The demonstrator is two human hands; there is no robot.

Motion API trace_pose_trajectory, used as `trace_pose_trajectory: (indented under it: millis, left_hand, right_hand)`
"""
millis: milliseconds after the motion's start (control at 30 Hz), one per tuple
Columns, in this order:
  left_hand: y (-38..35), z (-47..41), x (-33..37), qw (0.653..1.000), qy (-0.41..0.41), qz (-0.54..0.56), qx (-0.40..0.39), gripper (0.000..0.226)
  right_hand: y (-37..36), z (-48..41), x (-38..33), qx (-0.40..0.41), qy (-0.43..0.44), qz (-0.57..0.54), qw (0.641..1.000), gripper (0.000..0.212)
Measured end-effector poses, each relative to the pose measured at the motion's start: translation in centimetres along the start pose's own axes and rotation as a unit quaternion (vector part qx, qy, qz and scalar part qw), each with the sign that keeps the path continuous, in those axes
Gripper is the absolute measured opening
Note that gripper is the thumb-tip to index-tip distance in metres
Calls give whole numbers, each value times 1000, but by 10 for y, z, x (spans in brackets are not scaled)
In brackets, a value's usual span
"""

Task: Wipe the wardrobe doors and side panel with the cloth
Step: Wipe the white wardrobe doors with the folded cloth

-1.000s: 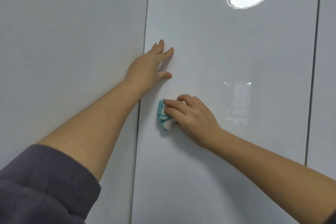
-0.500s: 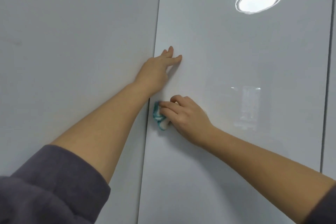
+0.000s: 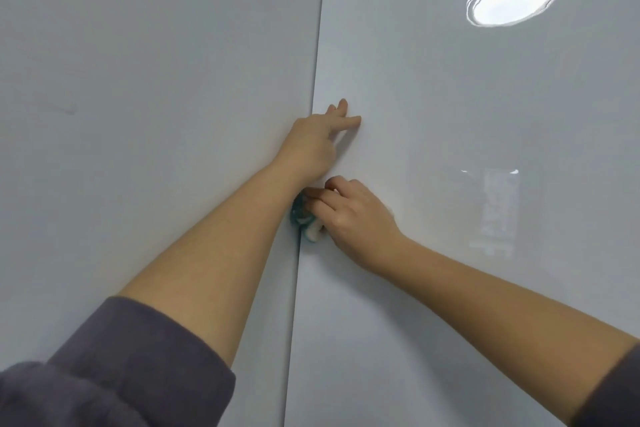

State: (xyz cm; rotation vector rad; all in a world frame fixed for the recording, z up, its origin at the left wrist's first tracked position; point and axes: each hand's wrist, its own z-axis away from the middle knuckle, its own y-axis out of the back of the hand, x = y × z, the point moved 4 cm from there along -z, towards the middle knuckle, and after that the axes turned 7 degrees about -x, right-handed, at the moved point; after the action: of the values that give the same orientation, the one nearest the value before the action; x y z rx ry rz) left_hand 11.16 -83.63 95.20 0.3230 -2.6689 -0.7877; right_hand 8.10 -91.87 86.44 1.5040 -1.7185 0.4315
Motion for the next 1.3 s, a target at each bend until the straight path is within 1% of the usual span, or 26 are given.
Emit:
trace_pose_trajectory:
  millis: [67,100,167,233,267,333,367,433,500,533,567,600,633,700,767,800,867,933,1000,1033,1067,1133,1233,1300]
  left_hand:
    - [1,0,0,1000,0,2,-2,83]
    - [2,-1,0,1000,-2,0,-3,84]
    - [1,0,-2,1000,-3,-7,-5,86]
    - [-2,1,-4,1000,-6,-17,-11,87]
    - [-3,1,-5,1000,-12,-25,-13,85]
    - [-5,3,-6,998,-29,-53,-18,75]
    - [-7,4,-6,996,-38,-71,-22,68]
    - [-9,5,-6,993,-48,-101,-35,60]
    - [-11,5,-5,992,-43,-107,-45,68]
    - [-11,5,-4,992,-44,-107,-48,73]
    - [-11,5,-4,992,-45,-110,-53,79]
    - [-12,6,-4,991,-46,-115,-58,84]
    - [-14,6,-4,989,-48,-122,-63,90]
    - [-19,8,-5,987,-51,-134,-74,100]
    - [-23,9,-7,985,-53,-144,-80,107]
    - [-25,10,-8,985,-53,-147,-79,108]
    - [-26,9,-9,985,-54,-147,-76,109]
    - [-26,7,-9,984,-58,-152,-71,109]
    - [-26,6,-10,983,-59,-163,-65,110]
    - [-27,7,-9,982,-59,-165,-64,110]
    - [-28,7,-8,983,-60,-163,-63,110]
    - [-28,11,-7,985,-65,-147,-57,111]
    - [-30,20,-8,989,-63,-133,-26,107]
    - [-39,31,-7,989,-61,-133,-7,103]
  right_hand:
    - [0,-5,-1,23,-35,6,999,23]
    - [-2,1,-8,27,-37,0,999,19]
    - [-7,27,-34,10,-4,-25,1000,16]
    - [-10,63,-65,-35,51,-49,997,25]
    - [-11,78,-76,-56,77,-55,994,29]
    - [-10,91,-81,-89,105,-55,989,26]
    - [-8,88,-75,-95,101,-49,989,23]
    - [0,71,-50,-70,46,-26,996,20]
    - [9,55,-27,-21,-39,-12,999,20]
    - [11,54,-26,-4,-71,-16,997,20]
    - [10,59,-33,6,-84,-18,996,20]
    - [6,72,-48,0,-77,-27,997,21]
    - [1,88,-67,-18,-52,-42,998,22]
    - [-4,124,-103,-78,23,-69,994,22]
    - [-3,145,-112,-123,67,-75,987,21]
    - [-1,144,-105,-133,67,-72,986,20]
    - [10,126,-80,-116,36,-56,991,21]
    - [26,104,-46,-54,-23,-26,998,24]
    - [38,92,-16,-9,-88,-1,996,21]
    - [40,94,-11,1,-108,-3,994,20]
    - [40,101,-14,4,-110,-7,994,20]
    - [37,128,-39,-26,-68,-28,997,28]
    - [38,167,-70,-98,15,-52,994,26]
    - [44,166,-56,-104,15,-51,993,27]
